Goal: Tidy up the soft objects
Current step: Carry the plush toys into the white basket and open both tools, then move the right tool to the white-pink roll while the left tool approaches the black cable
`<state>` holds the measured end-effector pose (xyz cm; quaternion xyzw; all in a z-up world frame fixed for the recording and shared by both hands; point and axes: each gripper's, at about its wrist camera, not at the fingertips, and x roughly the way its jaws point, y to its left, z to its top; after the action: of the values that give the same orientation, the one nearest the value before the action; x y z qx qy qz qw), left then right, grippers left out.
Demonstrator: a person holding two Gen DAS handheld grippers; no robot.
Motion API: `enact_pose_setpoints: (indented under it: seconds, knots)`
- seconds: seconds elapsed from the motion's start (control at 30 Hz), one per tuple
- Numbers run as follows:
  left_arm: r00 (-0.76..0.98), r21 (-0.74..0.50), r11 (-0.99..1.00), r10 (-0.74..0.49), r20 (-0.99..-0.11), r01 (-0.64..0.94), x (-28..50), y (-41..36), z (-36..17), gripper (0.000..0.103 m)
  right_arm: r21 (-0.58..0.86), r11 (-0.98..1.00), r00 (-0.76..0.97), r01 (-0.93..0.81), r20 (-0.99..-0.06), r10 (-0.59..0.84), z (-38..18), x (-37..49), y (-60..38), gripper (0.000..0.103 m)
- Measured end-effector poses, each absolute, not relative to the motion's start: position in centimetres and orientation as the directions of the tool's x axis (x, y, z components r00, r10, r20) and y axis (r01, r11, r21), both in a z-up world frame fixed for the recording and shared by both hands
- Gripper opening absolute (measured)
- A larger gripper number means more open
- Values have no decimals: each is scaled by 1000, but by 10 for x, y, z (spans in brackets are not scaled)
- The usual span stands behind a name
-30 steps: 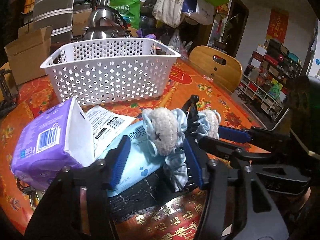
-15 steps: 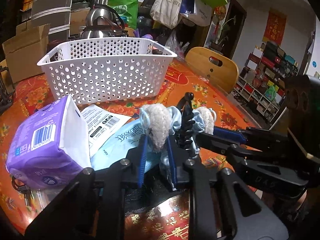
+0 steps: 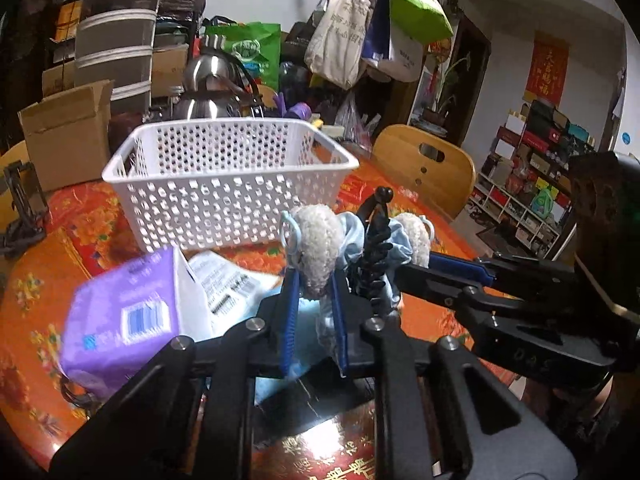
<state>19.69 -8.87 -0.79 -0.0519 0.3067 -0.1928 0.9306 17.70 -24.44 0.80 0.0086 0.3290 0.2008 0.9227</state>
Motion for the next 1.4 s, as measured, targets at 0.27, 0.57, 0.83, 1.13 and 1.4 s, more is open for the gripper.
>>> enact_pose_setpoints:
  seconds: [0.27, 0.57, 0.83, 1.13, 1.4]
  knots:
    - [770, -215, 926, -377, -514, 310, 229, -64, 54, 14, 112, 904, 721, -412, -566, 399, 55, 210, -224, 21]
    - [780, -190, 946, -325, -535, 263, 318, -48, 107, 0, 113, 909, 727, -401, -564, 391, 98, 291, -213, 21]
    - [725, -240, 951, -305, -618, 195, 382, -43, 77, 0, 143, 926, 711, -348, -603, 361, 107, 370, -210, 21]
    - [691, -216, 970, -233, -684, 114, 418, -26, 31, 46, 162, 938, 678, -306, -655, 334, 66, 411, -200, 34]
    - [734, -167, 980, -189, -653, 104, 407, -18, 35, 85, 87, 964, 701, -251, -670, 243, 50, 417, -205, 70]
